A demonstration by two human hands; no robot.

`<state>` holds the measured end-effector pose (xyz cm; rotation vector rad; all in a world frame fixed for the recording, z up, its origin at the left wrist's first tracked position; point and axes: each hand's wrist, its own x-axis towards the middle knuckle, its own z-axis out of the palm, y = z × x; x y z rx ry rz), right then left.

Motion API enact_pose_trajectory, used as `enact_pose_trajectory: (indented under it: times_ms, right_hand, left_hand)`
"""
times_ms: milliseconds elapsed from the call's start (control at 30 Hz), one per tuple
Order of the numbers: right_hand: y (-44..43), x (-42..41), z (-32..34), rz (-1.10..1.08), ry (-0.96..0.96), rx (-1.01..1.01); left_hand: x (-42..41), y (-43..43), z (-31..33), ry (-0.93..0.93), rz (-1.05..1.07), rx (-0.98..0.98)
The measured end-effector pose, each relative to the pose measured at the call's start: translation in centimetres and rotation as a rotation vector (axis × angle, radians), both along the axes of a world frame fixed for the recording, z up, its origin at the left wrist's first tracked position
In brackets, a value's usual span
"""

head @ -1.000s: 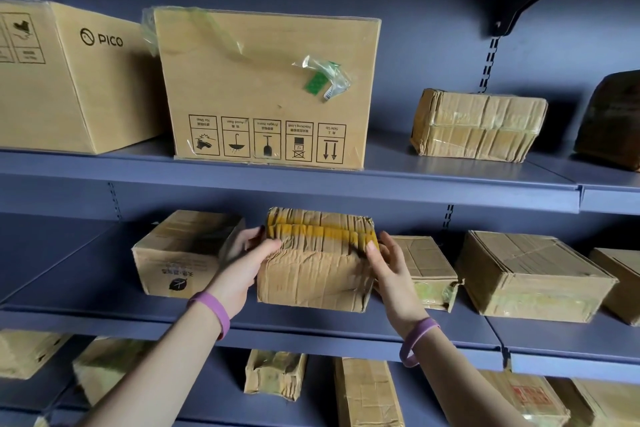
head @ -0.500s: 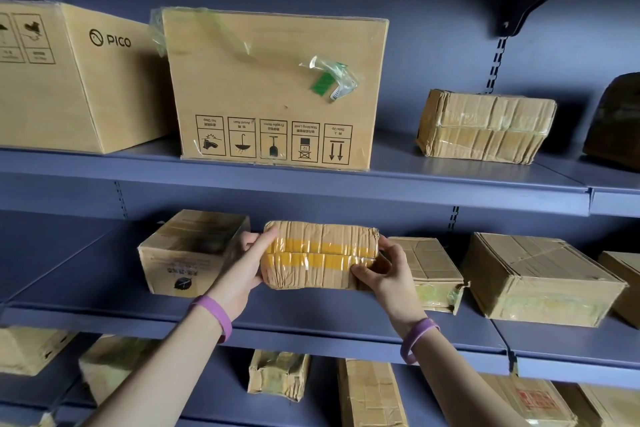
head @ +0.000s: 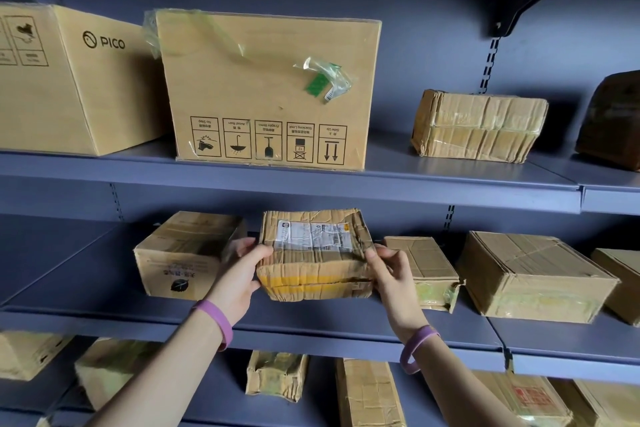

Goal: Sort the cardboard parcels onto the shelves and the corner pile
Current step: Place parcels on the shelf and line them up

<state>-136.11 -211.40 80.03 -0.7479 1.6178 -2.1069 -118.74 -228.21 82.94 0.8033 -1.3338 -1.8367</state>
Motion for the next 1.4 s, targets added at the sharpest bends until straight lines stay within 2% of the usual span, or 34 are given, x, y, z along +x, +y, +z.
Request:
enact_pose_trajectory:
  times_ms: [133,433,567,767,933,1167,1400]
  right_hand:
    - [-0.5,-0.1,0.1,-0.060,-0.045,-0.044]
    - [-1.0,-0.9,-0.7,-0.055,0.138,0.064]
    - [-0.8,-0.6,-0.8,-0.075,0.190,0.089]
    - [-0.4,-0.2,-0.7,-0.062,0.274,0.098]
    - [0.0,0.4,-0.3,0.035,0.185,0.051]
    - [-0.3,0.9,0.5,-0.021,0.014,-0.021]
    - [-1.2,0.1,-1.2,-0.071,0.207,0.021]
  left_hand:
    - [0.4,0.1,0.0,-0.008,-0.056,-0.102]
    - [1.4,0.5,0.7,-0.125,-0.114,-0.261]
    - [1.0,0.4,1.0,-0.109,-0.077,-0.244]
    - [0.3,0.8,2.7,-0.076,-0.046,-0.080]
    - [-0.2,0.3,2.7,-0.064,0.103,-0.057]
    - [0.2,0.1,1.6,-0.039,0.085,-0.183]
    - [-0.2,-0.4,0.6,-0.137,0.010,-0.265]
